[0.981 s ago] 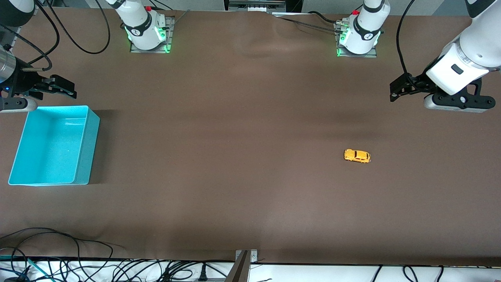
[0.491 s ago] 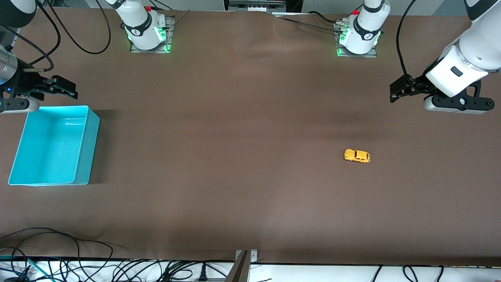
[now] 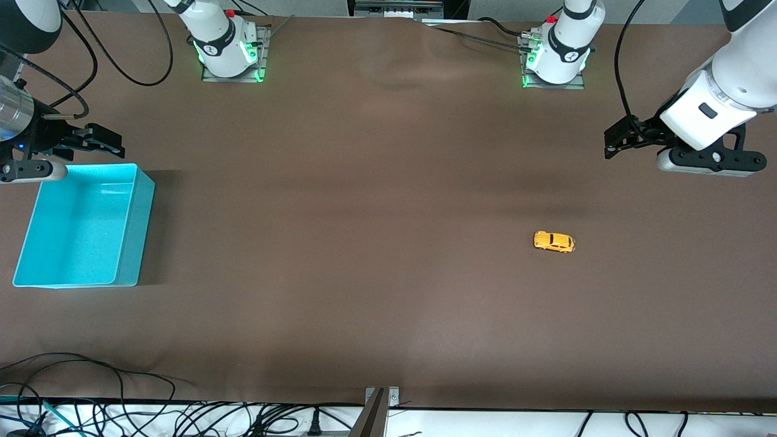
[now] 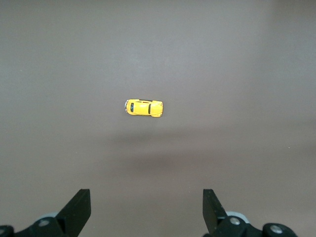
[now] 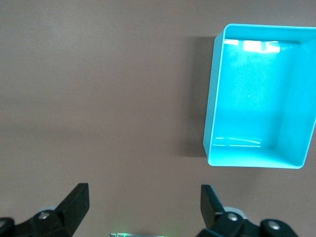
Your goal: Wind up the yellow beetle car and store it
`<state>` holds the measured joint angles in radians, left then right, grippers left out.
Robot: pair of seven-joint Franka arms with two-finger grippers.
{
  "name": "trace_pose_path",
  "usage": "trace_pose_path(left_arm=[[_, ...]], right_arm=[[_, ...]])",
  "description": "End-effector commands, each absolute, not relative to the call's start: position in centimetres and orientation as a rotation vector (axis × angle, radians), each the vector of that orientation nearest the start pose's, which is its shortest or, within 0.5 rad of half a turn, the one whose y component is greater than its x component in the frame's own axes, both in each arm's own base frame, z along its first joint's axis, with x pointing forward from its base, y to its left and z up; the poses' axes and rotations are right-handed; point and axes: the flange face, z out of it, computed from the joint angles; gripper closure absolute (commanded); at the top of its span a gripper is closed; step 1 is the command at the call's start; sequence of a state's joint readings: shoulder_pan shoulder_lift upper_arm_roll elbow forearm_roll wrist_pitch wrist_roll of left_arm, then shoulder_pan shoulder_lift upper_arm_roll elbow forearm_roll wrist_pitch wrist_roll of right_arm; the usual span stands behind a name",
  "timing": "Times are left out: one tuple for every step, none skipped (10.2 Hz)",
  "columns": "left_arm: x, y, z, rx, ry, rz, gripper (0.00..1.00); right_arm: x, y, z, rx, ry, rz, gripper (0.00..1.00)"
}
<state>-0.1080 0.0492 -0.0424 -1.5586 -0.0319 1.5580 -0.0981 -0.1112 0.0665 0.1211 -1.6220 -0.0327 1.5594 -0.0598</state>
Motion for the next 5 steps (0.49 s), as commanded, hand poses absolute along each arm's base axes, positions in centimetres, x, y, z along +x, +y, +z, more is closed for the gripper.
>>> trace_pose_path(left_arm=[[56.3,-8.9,60.5,-3.15,0.118,0.082,0.0],[56.3,-8.8,60.4,-3.15,0.118,0.09,0.0],[56.5,-8.3,60.2,-3.152,0.104,0.092,0.0],[56.7,-8.3,59.9,-3.154,0.101,0.1,0.0],[57.5,-8.4,57.8,-3.151,0.103,0.155,0.0]], right_arm=[[56.8,0.1,56.5,-3.165,-0.138,0.19,0.0],[56.8,0.1,56.5,-3.165,-0.138,0.19,0.0],[56.8,0.2,56.4,-3.161,-0.137,0.193,0.0],[56.8,0.2,56.4,-3.161,-0.14,0.193,0.0],[56.8,0.2,56.5,-3.162,-0.14,0.19,0.0]])
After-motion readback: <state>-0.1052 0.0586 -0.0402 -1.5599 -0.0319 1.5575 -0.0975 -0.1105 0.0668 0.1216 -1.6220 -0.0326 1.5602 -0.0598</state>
